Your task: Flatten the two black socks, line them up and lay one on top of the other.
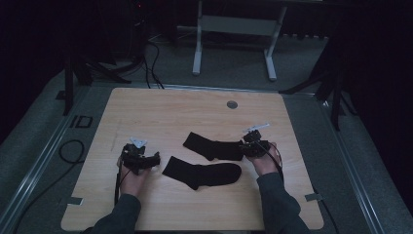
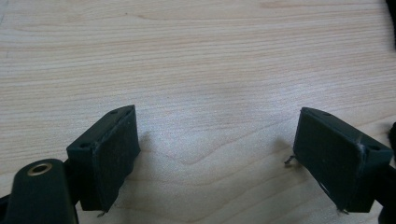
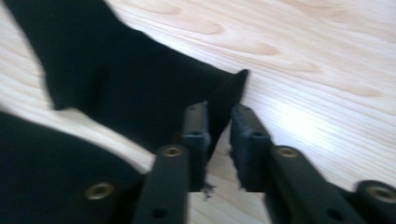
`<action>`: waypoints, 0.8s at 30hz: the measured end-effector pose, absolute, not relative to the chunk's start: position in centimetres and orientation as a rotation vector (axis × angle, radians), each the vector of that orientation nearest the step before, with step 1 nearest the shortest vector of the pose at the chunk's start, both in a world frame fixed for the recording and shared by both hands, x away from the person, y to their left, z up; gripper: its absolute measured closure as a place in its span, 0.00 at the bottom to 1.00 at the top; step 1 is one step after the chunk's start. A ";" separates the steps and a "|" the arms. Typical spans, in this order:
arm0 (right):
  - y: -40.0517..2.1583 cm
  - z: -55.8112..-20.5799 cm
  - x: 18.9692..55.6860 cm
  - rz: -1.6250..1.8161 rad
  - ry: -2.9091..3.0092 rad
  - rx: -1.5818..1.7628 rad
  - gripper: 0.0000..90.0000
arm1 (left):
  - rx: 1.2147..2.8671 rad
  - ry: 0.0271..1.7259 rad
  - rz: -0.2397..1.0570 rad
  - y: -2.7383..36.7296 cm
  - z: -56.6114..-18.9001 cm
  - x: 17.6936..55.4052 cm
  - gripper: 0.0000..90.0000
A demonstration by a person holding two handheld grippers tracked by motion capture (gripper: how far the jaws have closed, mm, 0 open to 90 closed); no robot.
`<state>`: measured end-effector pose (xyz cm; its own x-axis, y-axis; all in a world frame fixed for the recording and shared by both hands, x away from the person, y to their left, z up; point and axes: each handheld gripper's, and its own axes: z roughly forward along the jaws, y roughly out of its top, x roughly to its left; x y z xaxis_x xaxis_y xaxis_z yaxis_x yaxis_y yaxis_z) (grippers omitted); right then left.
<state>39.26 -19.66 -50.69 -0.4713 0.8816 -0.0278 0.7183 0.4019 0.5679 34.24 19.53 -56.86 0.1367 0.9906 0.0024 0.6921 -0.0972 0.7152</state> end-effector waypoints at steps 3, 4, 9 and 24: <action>-20.0 -50.3 39.3 0.699 2.295 1.387 0.68 | 1.854 1.613 0.681 19.5 -56.9 34.2 0.16; -20.0 -50.1 39.3 0.713 2.288 1.388 0.66 | 1.854 1.612 0.681 19.5 -56.9 34.2 0.16; -19.0 -49.3 39.6 0.785 2.331 1.311 0.61 | 1.857 1.609 0.679 19.5 -56.9 34.2 0.16; -11.6 -50.6 41.6 0.762 2.538 0.988 0.59 | 1.859 1.606 0.679 19.4 -56.9 34.2 0.16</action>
